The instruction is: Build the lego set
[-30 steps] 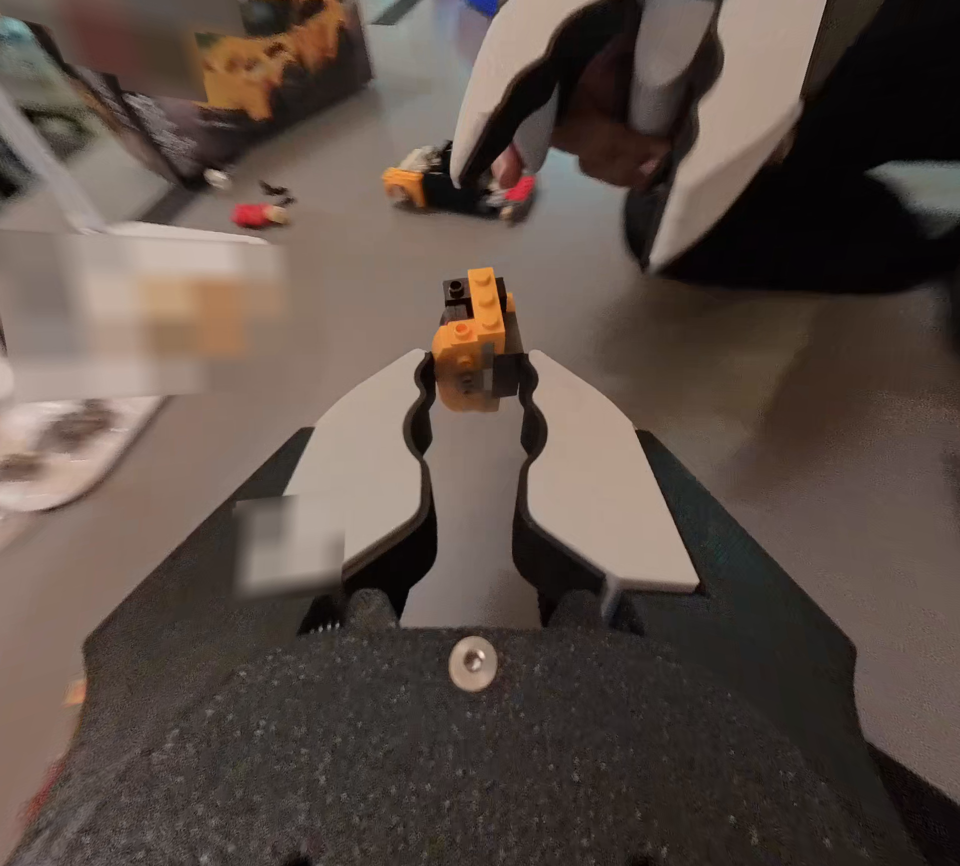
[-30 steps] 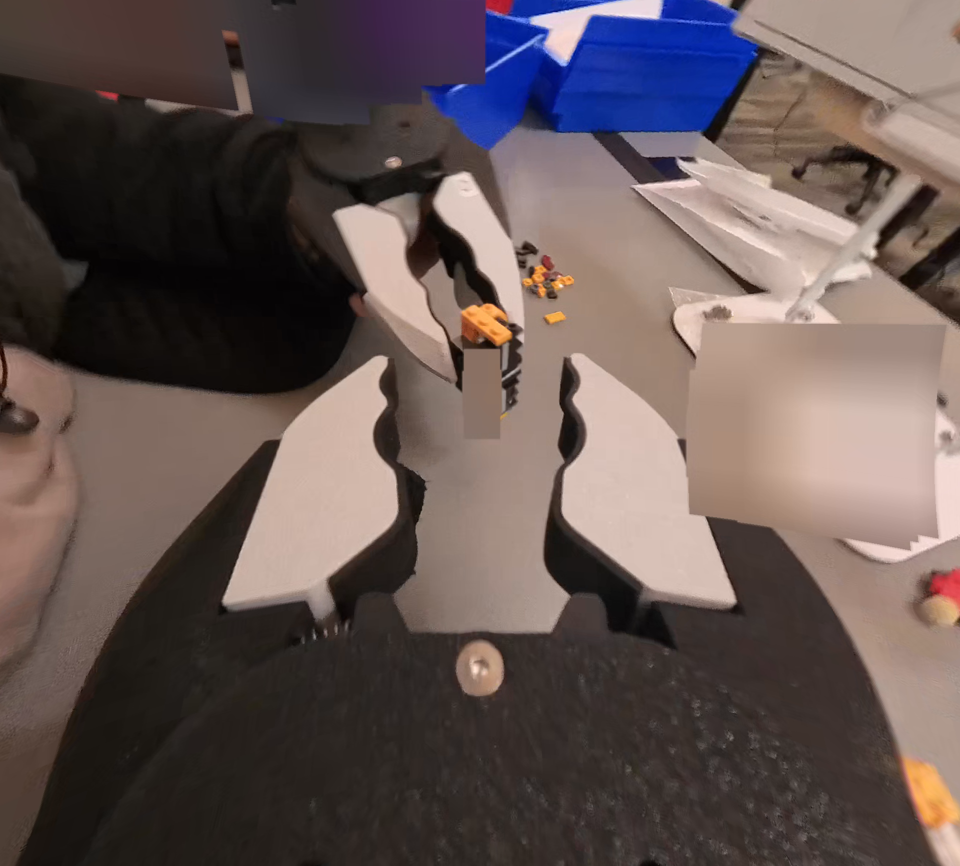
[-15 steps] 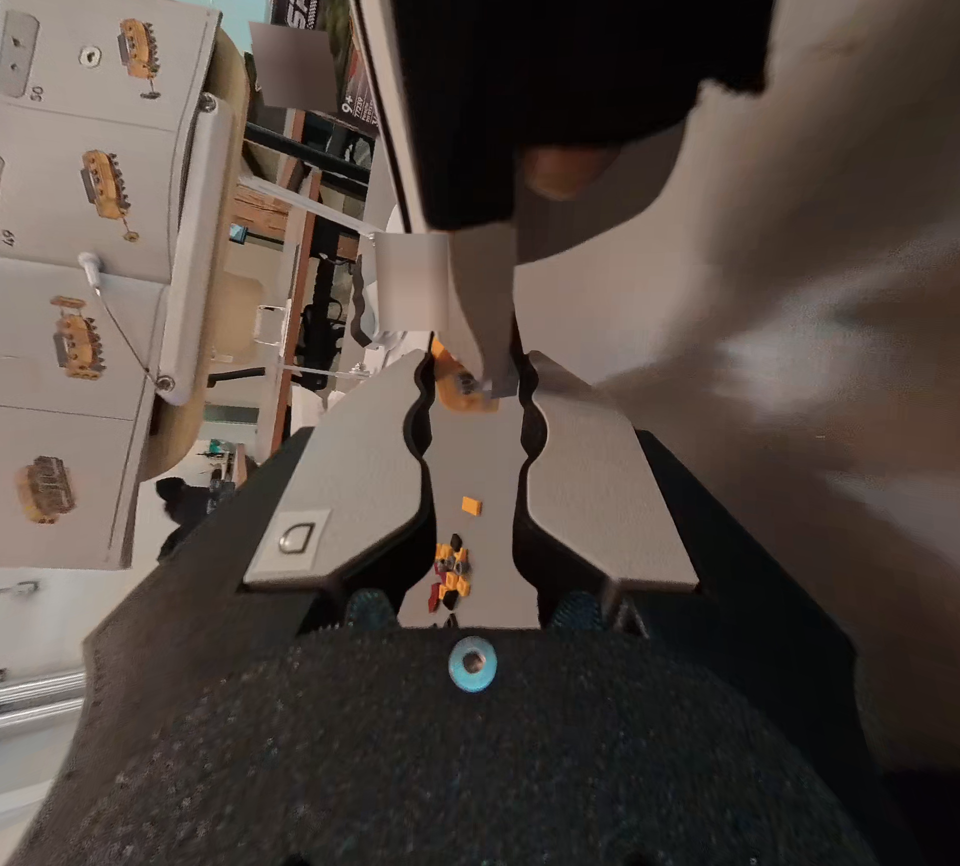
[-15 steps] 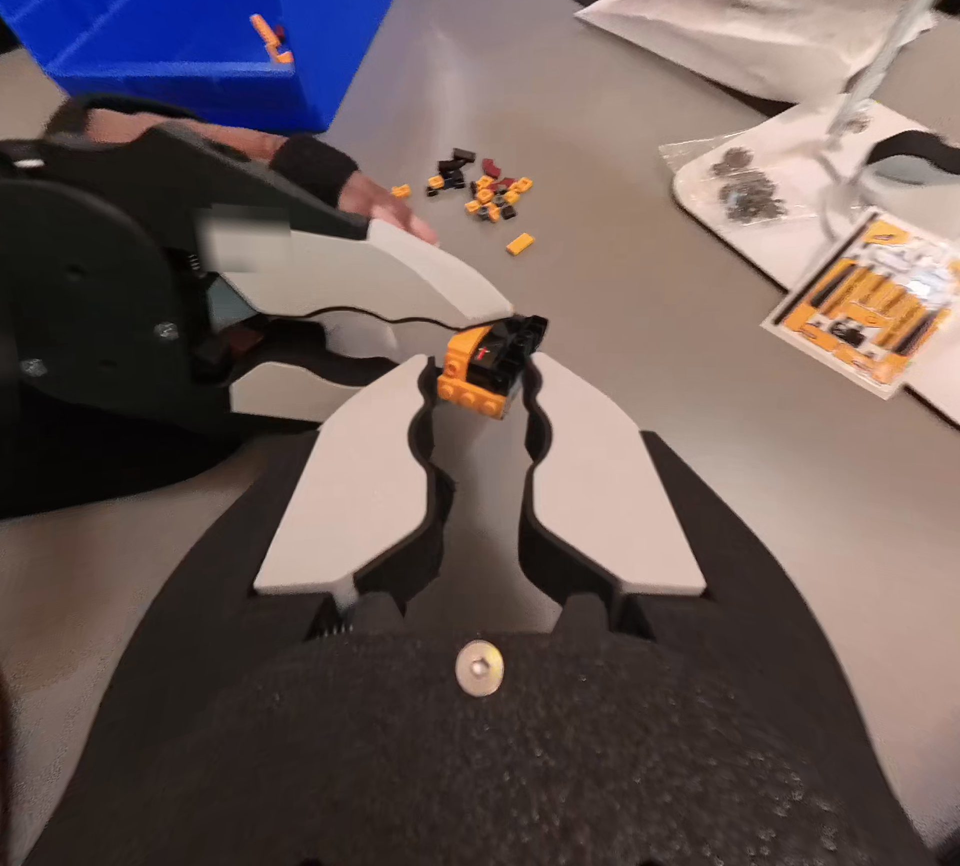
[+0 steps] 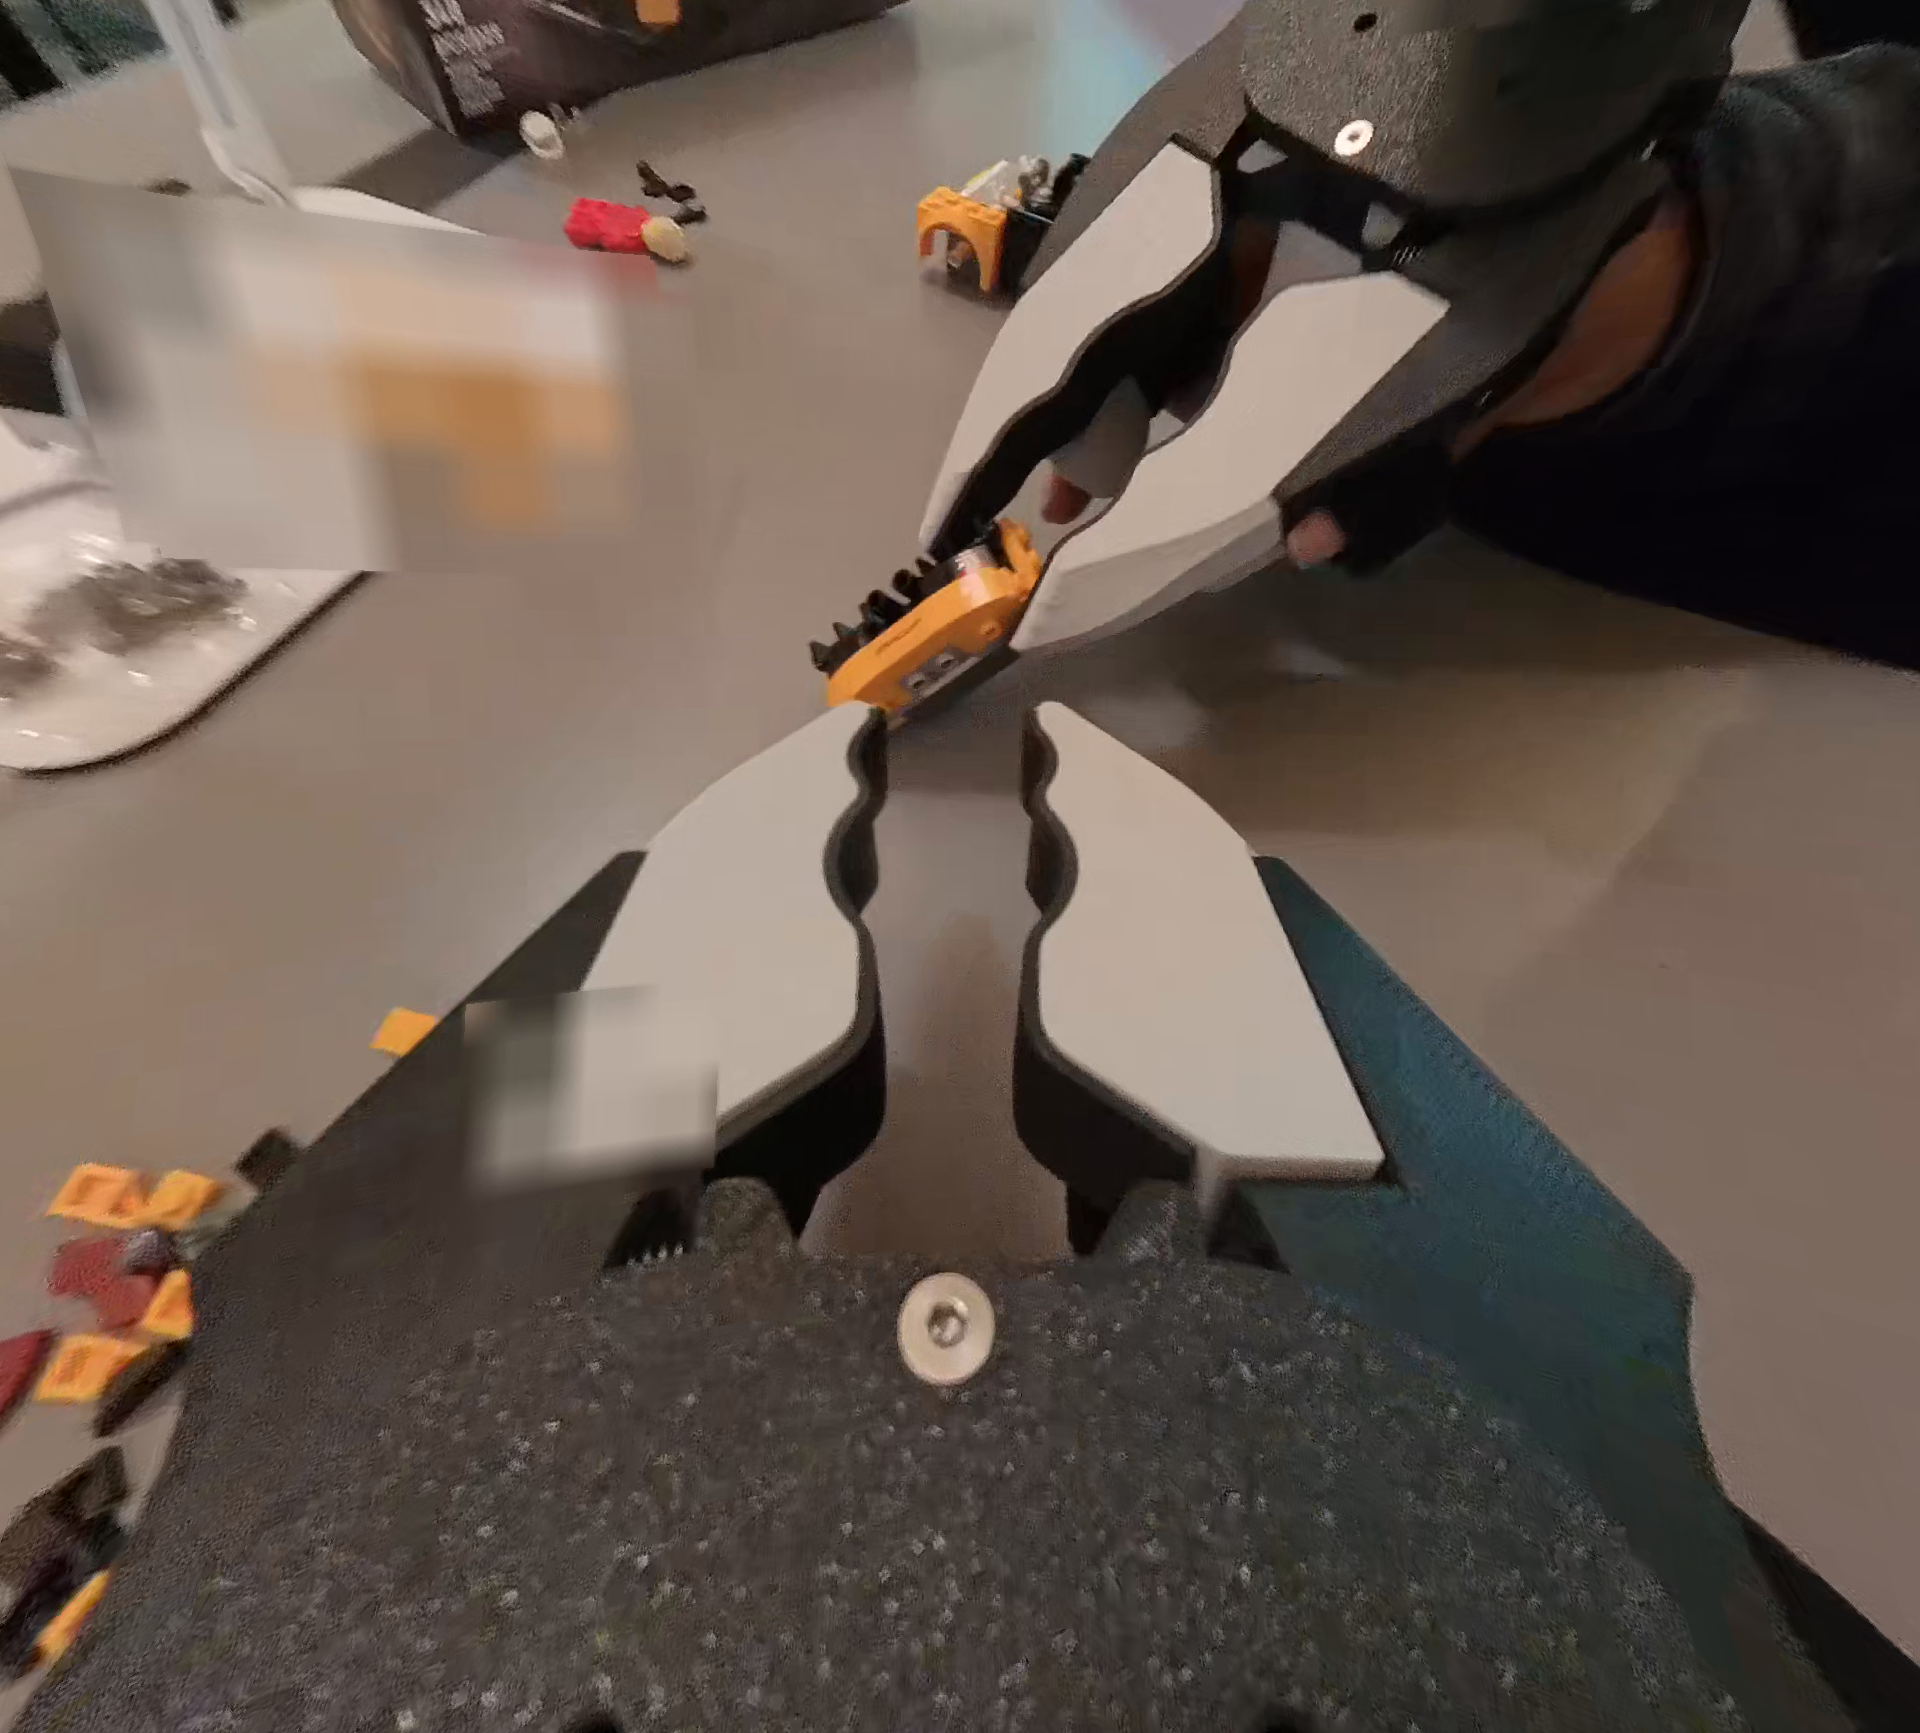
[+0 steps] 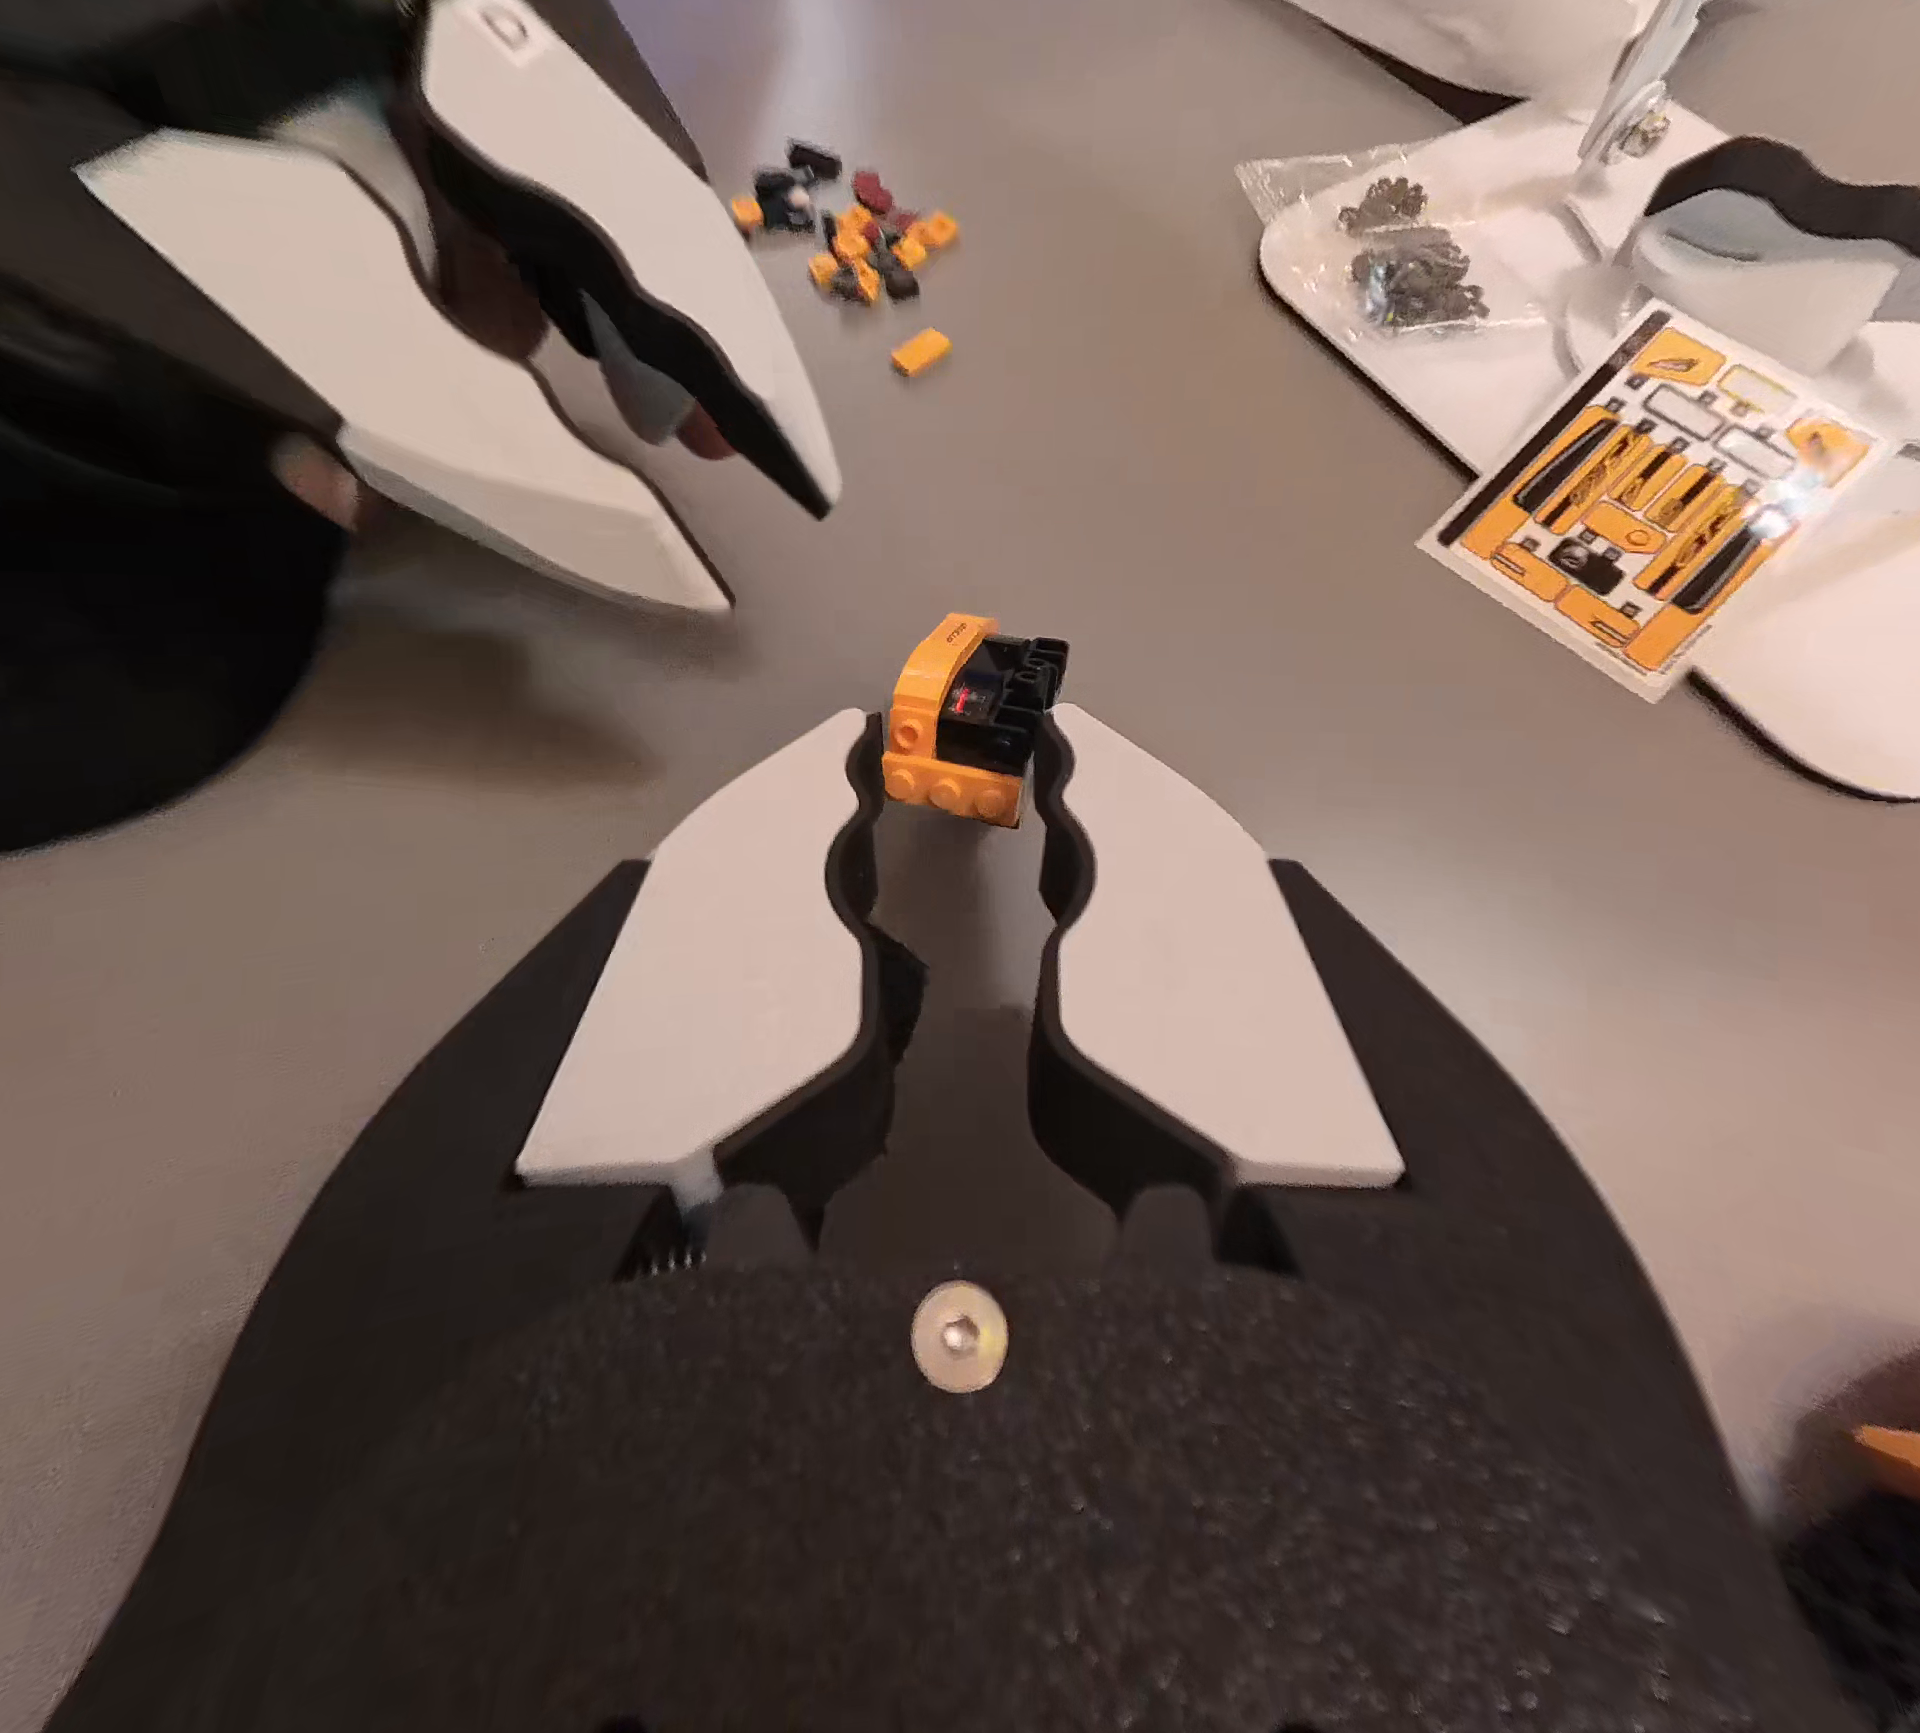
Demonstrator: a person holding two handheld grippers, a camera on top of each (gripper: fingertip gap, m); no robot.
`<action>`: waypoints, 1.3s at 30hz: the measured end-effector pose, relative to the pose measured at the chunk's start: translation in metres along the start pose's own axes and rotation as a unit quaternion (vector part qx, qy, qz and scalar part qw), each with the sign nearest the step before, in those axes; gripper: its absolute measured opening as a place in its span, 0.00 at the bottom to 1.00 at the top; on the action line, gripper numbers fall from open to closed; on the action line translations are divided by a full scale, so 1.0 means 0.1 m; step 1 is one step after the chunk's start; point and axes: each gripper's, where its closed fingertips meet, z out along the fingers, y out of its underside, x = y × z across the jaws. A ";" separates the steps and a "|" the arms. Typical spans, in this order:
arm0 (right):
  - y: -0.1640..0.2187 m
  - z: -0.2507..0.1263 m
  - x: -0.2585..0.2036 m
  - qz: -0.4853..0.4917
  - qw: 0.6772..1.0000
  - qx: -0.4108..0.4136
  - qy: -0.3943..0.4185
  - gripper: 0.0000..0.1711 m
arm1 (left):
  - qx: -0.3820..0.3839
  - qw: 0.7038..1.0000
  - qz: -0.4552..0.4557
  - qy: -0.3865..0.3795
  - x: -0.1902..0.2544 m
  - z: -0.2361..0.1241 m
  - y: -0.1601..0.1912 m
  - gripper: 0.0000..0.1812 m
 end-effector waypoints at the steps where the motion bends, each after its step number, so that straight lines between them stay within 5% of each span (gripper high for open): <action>1: 0.03 0.02 0.01 -0.016 1.000 -0.011 0.015 0.16 | -0.003 1.000 -0.008 0.008 0.01 0.01 0.02 0.11; 8: 0.18 0.10 -0.02 -0.038 0.997 -0.062 0.038 0.16 | -0.047 0.999 -0.005 0.010 0.03 0.07 0.18 0.09; 18: 0.18 0.06 -0.22 -0.020 0.997 -0.066 -0.033 0.20 | -0.094 0.995 -0.006 0.016 0.05 0.10 0.33 0.10; 39: 0.24 0.06 -0.48 -0.043 0.991 -0.084 -0.095 0.16 | -0.072 0.994 -0.043 0.070 0.12 0.09 0.25 0.19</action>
